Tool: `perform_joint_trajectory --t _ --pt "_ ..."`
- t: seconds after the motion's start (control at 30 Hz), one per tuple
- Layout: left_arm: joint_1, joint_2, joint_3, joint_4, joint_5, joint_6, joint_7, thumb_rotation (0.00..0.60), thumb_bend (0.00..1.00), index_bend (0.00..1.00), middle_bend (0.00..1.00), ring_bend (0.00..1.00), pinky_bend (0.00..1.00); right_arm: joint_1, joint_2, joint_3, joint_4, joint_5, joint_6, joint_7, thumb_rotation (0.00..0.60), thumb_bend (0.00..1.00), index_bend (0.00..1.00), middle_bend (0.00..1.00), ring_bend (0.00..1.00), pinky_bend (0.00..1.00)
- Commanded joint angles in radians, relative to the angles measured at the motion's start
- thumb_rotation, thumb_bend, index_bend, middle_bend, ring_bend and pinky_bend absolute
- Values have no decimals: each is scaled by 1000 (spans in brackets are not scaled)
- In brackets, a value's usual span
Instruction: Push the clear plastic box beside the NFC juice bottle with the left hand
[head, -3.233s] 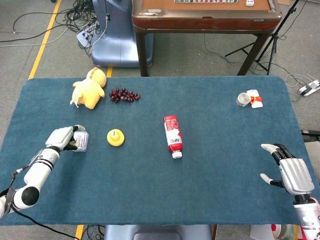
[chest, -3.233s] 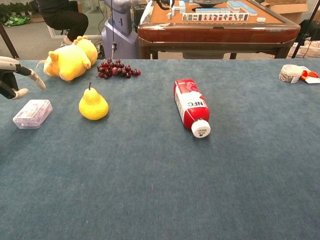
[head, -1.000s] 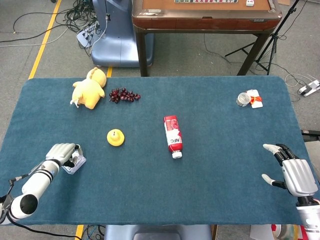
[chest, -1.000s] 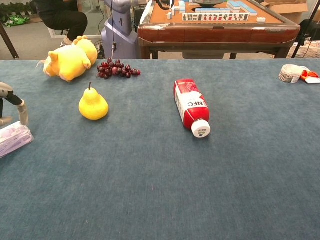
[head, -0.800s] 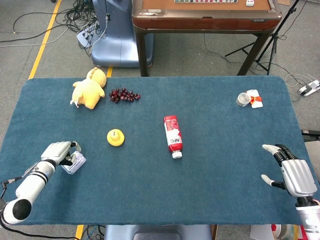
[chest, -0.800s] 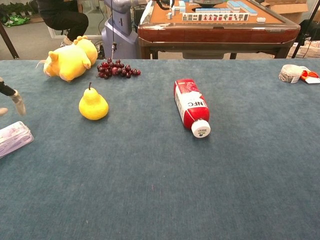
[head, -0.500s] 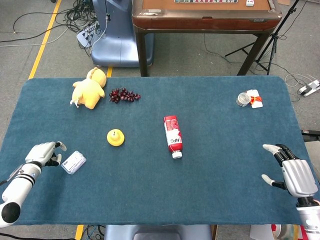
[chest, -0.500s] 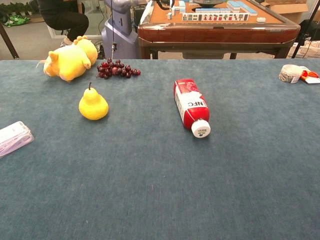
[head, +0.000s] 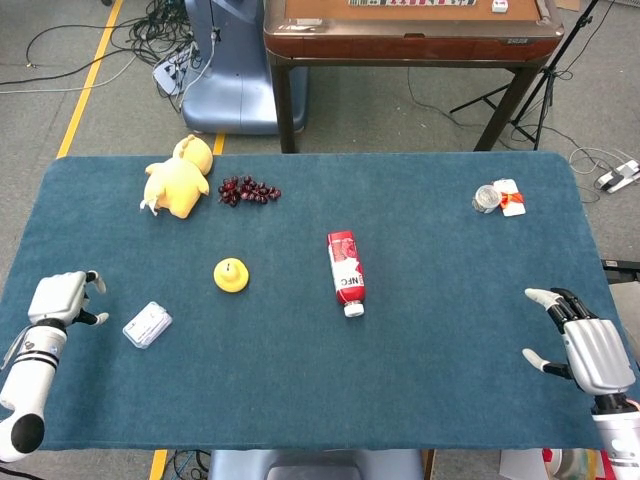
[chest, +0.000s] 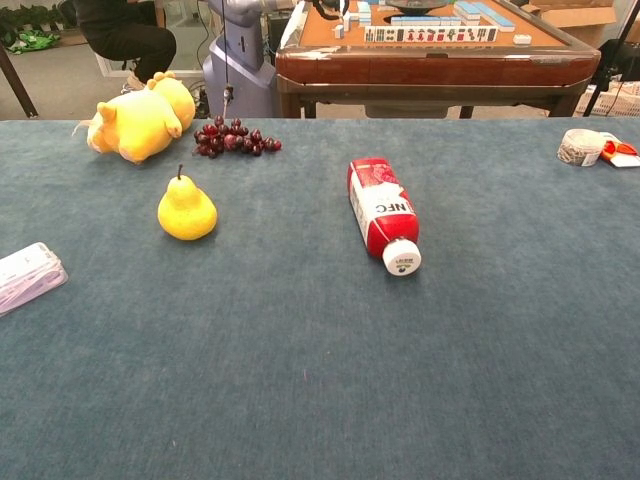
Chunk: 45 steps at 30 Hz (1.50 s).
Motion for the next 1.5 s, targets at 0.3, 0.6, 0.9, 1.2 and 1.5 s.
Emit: perform_joint_trajectory --t 0.3,0.6,0.9,1.2,1.5 --pt "118 -266 -45 426 301 142 -92 600 33 793 1000 1000 1000 -9 12 6 -9 -6 27 4 600 14 228 269 162 486" --pt "134 -288 -44 481 414 82 -121 600 0 789 1000 1000 1000 -13 22 8 -15 -9 35 19 600 14 228 269 162 486" --pt "146 -279 -46 485 481 34 -115 600 0 785 1000 1000 1000 -11 22 8 -13 -6 29 23 600 14 228 269 162 486" --pt "159 -241 -69 401 490 -1 -99 600 0 779 1000 1000 1000 -9 20 9 -10 -3 25 24 600 14 228 269 162 486" --pt "169 -237 -85 370 486 -31 -60 600 0 774 1000 1000 1000 -10 22 10 -11 -3 27 28 600 14 228 269 162 486"
